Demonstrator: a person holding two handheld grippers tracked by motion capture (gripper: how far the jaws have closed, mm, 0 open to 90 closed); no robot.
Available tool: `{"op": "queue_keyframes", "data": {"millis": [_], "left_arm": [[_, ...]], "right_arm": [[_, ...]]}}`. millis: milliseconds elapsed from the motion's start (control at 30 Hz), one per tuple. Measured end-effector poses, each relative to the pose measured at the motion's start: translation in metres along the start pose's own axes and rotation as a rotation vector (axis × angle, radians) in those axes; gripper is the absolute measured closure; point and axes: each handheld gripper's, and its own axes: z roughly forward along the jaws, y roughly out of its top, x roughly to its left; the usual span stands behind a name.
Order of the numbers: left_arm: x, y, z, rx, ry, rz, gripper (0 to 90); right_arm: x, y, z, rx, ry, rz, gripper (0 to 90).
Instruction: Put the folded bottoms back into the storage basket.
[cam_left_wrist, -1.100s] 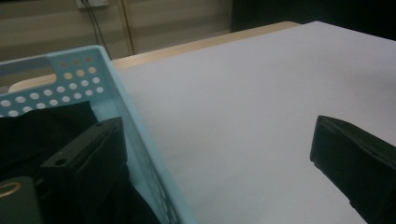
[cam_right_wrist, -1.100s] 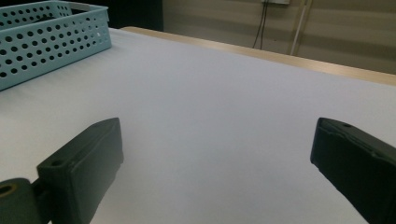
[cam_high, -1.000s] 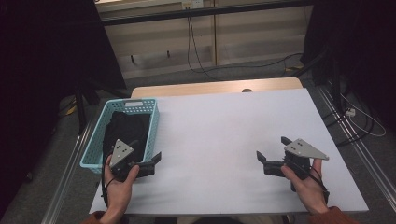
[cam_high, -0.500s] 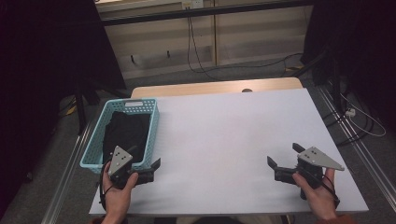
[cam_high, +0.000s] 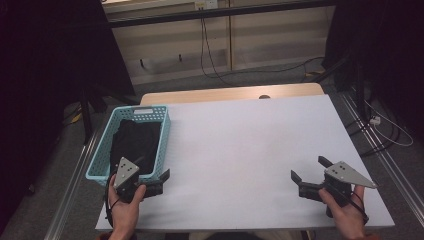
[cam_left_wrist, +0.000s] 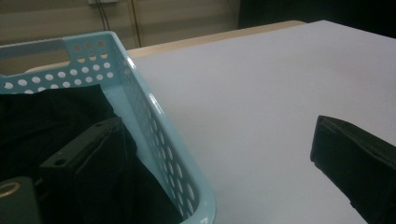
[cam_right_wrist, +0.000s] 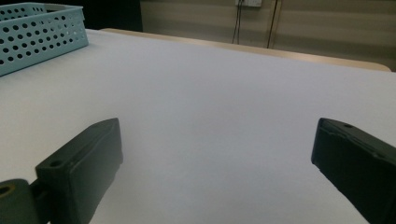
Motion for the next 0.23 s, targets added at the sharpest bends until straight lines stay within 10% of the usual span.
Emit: {"op": "queue_keyframes", "data": {"millis": [233], "left_arm": [[-0.0015,0.0017,0.0011,0.000,-0.008,0.028,4.0]], "right_arm": [[-0.0003,0.0004,0.0034,0.016,0.001,0.010,2.5]]}}
